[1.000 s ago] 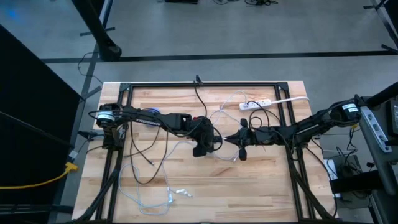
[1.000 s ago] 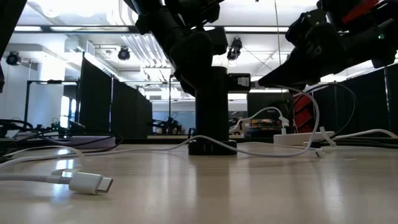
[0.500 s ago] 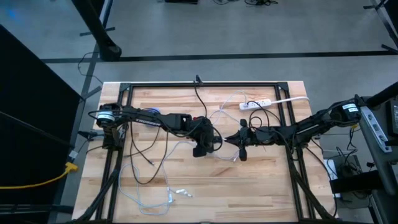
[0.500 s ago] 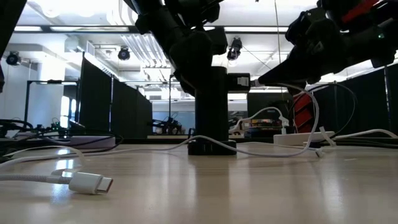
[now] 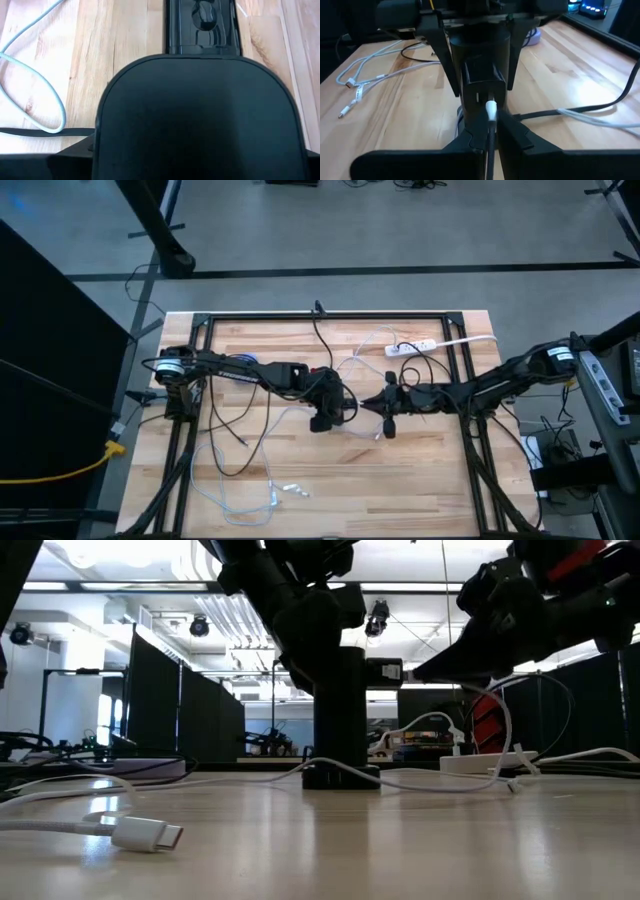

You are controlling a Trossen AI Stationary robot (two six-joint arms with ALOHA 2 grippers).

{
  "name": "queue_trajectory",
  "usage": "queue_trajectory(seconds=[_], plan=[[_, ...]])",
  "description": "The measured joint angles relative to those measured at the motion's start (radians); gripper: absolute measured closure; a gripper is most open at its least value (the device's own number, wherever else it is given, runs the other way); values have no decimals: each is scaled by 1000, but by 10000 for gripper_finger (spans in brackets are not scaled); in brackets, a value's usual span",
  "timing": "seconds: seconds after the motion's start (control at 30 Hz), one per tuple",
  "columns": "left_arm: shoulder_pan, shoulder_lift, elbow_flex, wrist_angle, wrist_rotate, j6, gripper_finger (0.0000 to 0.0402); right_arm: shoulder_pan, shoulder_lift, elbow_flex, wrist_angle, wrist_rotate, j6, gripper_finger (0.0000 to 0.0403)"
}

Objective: Insert USB
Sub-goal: Insert the purple charger cable into the black charger adapter

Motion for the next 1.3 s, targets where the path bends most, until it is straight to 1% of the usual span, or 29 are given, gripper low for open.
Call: queue_trajectory(seconds=[0.1,0.17,0.37,0.5,0.67,0.97,1.13,1.3], plan=[[0,0,-1,-8,2,2,142,0,35,0,43,-5,3,391],[0,0,-1,-11,3,2,142,0,35,0,59,-6,2,391],[0,-1,1,-25,3,0,142,-1,-20,3,59,-9,-16,391],[-1,-1,2,-27,5,11,142,-1,-33,5,46,-10,-17,391],[-1,-2,1,-19,10,16,142,-5,7,7,44,-12,-8,391],[-1,-2,2,-20,13,19,142,-5,-2,17,50,-13,-24,391],[-1,-2,2,-20,14,20,142,-17,46,20,69,-24,1,391],[-1,-3,2,-24,16,23,142,-18,41,25,93,-42,3,391]])
